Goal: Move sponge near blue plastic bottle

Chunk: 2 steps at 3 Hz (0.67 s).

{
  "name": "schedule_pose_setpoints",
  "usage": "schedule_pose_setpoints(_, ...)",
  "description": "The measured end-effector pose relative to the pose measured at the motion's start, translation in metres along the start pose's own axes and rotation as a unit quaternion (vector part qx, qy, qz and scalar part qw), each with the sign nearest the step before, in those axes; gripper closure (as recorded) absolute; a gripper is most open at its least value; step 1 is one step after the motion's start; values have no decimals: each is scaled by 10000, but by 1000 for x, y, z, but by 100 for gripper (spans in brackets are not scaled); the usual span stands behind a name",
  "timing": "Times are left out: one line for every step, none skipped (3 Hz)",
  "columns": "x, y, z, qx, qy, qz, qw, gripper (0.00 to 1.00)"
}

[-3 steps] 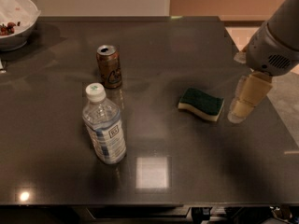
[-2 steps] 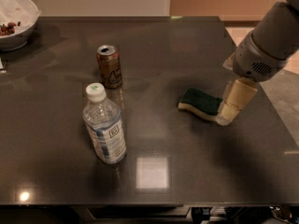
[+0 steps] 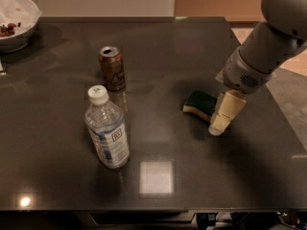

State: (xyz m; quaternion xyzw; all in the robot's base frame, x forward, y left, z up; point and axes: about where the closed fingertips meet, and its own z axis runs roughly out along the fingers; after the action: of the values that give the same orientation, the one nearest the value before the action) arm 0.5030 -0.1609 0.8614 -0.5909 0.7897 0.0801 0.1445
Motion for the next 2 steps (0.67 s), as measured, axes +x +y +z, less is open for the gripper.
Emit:
schedule_pose_setpoints(1,1,14,-92,49,8,9999,0)
schedule_pose_setpoints(3,0,24,-171,95,36,9998,0)
